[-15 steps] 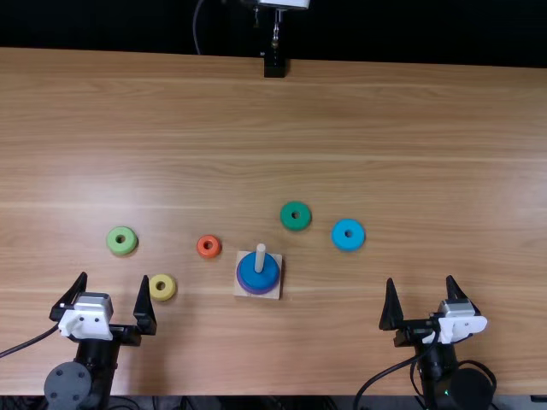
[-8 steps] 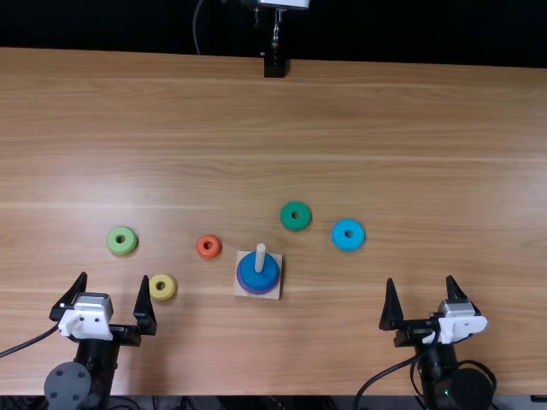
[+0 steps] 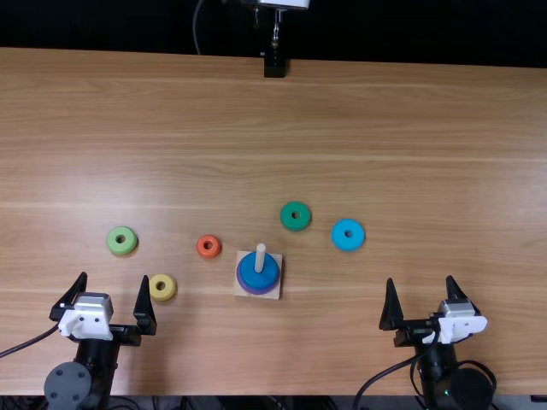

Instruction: Build the Hanoi tower: stack the rings onto the peg from bottom to top in this color order: purple, dark blue, light blue, dark green, light green, yellow, orange.

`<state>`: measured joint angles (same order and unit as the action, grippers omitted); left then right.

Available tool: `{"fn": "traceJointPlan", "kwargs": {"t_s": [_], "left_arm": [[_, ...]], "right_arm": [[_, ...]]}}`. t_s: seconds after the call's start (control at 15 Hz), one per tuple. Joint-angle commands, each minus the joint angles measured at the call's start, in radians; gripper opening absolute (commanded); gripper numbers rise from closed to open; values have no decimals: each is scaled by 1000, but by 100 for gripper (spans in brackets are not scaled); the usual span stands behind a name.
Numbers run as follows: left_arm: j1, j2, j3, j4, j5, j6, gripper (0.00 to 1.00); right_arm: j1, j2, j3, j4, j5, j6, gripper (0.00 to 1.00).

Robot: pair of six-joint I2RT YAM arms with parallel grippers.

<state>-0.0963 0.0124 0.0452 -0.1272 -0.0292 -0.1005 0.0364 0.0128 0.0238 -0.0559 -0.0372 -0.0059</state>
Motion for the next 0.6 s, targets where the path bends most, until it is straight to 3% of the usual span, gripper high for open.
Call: {"fn": "traceJointPlan", "kwargs": {"t_s": [0.0, 0.27, 0.53], "left_arm": [[9, -12, -45, -9, 7, 18, 100], [9, -12, -45, -9, 7, 16, 100], [9, -12, -45, -9, 7, 18, 100]], "right_arm": [[-13, -13, -9, -2, -7, -3, 100], [-12, -13, 8, 12, -5, -5, 100], [-15, -13, 249, 0, -7, -5, 100]]}}
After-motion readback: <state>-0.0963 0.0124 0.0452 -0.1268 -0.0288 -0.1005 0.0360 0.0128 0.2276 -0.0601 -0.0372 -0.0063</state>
